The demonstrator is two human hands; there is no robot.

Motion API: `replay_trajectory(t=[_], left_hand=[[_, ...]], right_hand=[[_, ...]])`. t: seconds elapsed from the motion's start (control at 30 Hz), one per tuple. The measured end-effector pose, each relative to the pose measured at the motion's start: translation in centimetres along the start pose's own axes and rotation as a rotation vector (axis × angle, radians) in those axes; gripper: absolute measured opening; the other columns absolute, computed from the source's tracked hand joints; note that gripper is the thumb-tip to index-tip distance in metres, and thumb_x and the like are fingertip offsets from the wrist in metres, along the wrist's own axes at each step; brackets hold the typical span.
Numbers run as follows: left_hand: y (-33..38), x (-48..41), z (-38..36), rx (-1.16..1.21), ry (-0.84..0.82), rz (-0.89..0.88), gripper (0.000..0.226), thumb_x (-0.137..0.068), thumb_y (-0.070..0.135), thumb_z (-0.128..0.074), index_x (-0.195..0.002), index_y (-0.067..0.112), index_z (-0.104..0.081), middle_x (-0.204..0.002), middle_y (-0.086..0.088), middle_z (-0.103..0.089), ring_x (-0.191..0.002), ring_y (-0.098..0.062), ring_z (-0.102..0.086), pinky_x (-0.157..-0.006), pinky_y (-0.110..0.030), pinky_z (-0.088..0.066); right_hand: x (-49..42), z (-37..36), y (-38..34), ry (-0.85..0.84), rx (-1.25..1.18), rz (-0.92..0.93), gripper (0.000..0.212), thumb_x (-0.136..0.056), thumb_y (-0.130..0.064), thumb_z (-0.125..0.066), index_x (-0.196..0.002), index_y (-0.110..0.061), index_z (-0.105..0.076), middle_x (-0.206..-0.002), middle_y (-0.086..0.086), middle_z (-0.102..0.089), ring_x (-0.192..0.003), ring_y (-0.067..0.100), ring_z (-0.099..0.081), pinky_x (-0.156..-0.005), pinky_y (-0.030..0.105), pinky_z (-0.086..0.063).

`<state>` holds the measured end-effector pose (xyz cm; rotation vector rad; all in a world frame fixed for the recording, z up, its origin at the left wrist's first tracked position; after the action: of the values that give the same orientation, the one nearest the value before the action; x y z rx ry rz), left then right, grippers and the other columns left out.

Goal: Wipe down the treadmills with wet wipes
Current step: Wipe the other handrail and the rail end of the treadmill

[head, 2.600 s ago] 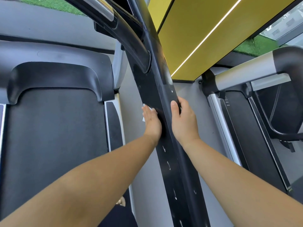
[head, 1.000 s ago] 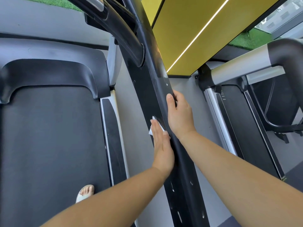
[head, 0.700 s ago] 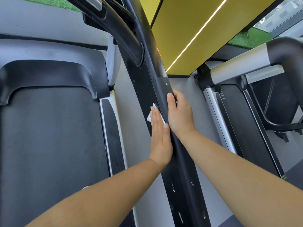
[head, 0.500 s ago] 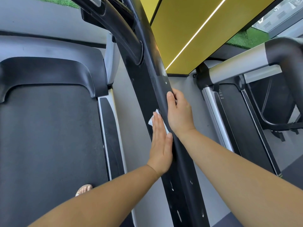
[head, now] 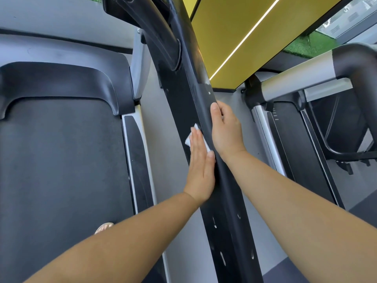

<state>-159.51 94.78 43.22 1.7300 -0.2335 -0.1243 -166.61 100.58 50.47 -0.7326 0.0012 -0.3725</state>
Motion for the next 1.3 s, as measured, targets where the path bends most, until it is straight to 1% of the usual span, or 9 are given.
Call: replay_trajectory(t=[0.17, 0.23, 0.3, 0.37, 0.47, 0.7, 1.0, 1.2, 1.3], left_hand=[[0.1, 0.1, 0.0, 0.017, 0.015, -0.003, 0.058, -0.094, 0.048, -0.015, -0.140, 0.031, 0.015, -0.149, 0.026, 0.018, -0.141, 0.005, 0.015, -0.114, -0.014, 0.007], [-0.3, 2.5, -1.1, 0.051, -0.002, 0.024, 0.057, -0.093, 0.049, -0.015, -0.139, 0.034, 0.015, -0.149, 0.028, 0.017, -0.140, 0.006, 0.015, -0.114, -0.013, 0.006], [-0.8, 4.1, -1.9, 0.064, 0.001, 0.049, 0.056, -0.093, 0.051, -0.014, -0.138, 0.037, 0.015, -0.148, 0.029, 0.019, -0.140, 0.008, 0.015, -0.114, -0.013, 0.007], [-1.0, 3.6, -1.8, 0.058, 0.019, 0.073, 0.056, -0.094, 0.050, -0.014, -0.139, 0.036, 0.016, -0.146, 0.031, 0.021, -0.139, 0.009, 0.017, -0.113, -0.012, 0.007], [-0.9, 1.4, -1.0, 0.062, 0.060, 0.130, 0.050, -0.100, 0.040, -0.014, -0.140, 0.034, 0.016, -0.145, 0.031, 0.023, -0.136, 0.013, 0.020, -0.113, -0.013, 0.009], [-1.5, 4.6, -2.6, 0.138, 0.055, 0.161, 0.052, -0.099, 0.040, -0.015, -0.141, 0.036, 0.015, -0.147, 0.033, 0.019, -0.136, 0.013, 0.018, -0.116, -0.021, 0.007], [-2.7, 1.4, -1.0, 0.131, 0.131, 0.256, 0.050, -0.105, 0.033, -0.013, -0.148, 0.029, 0.013, -0.148, 0.029, 0.018, -0.138, 0.011, 0.016, -0.119, -0.026, 0.007], [-3.5, 6.0, -3.1, 0.194, 0.087, 0.297, 0.044, -0.104, 0.035, -0.014, -0.138, 0.042, 0.014, -0.147, 0.033, 0.018, -0.134, 0.017, 0.016, -0.119, -0.025, 0.006], [-3.9, 4.6, -2.4, 0.179, 0.110, 0.323, 0.048, -0.104, 0.034, -0.013, -0.144, 0.036, 0.014, -0.148, 0.029, 0.019, -0.136, 0.014, 0.017, -0.119, -0.027, 0.007]], right_hand=[[0.5, 0.3, -0.3, -0.047, -0.073, -0.009, 0.026, -0.102, -0.036, -0.034, -0.115, -0.026, -0.054, -0.096, -0.016, -0.055, -0.087, -0.003, -0.050, -0.075, 0.006, -0.034], [0.9, 0.4, -0.6, -0.075, -0.059, 0.019, 0.031, -0.102, -0.035, -0.035, -0.127, -0.023, -0.051, -0.099, -0.024, -0.053, -0.087, -0.013, -0.049, -0.073, -0.002, -0.032], [1.8, 0.7, -0.4, -0.090, -0.011, 0.056, 0.039, -0.102, -0.035, -0.036, -0.139, -0.023, -0.041, -0.114, -0.023, -0.049, -0.103, -0.013, -0.044, -0.086, 0.003, -0.028], [3.2, 0.9, 0.7, -0.107, 0.036, 0.044, 0.049, -0.101, -0.037, -0.037, -0.147, -0.022, -0.029, -0.141, -0.011, -0.040, -0.128, 0.001, -0.037, -0.102, 0.016, -0.027], [5.4, 0.9, 2.8, -0.141, 0.102, 0.001, 0.055, -0.100, -0.039, -0.038, -0.150, -0.025, -0.020, -0.154, -0.008, -0.026, -0.139, 0.006, -0.025, -0.104, 0.018, -0.020], [6.0, 1.0, 3.4, -0.044, 0.113, 0.027, 0.052, -0.100, -0.039, -0.038, -0.149, -0.026, -0.026, -0.151, -0.010, -0.034, -0.137, 0.007, -0.031, -0.101, 0.017, -0.024], [6.0, 1.1, 3.5, -0.028, 0.112, 0.024, 0.051, -0.100, -0.037, -0.040, -0.148, -0.025, -0.028, -0.151, -0.009, -0.034, -0.136, 0.006, -0.031, -0.100, 0.015, -0.023], [5.9, 1.1, 3.5, -0.029, 0.094, 0.022, 0.051, -0.100, -0.038, -0.040, -0.148, -0.025, -0.028, -0.150, -0.009, -0.036, -0.136, 0.006, -0.032, -0.100, 0.016, -0.024], [5.9, 1.1, 3.5, -0.029, 0.096, 0.026, 0.051, -0.100, -0.039, -0.039, -0.148, -0.025, -0.028, -0.150, -0.009, -0.036, -0.136, 0.007, -0.033, -0.101, 0.018, -0.025]])
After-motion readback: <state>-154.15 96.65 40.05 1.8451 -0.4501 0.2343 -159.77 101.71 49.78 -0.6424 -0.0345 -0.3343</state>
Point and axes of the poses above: each hand's wrist, its own x-axis away from the middle knuckle, its own z-axis out of the back of the hand, y = z × x, the point moved 6 cm from there along -x, towards the middle knuckle
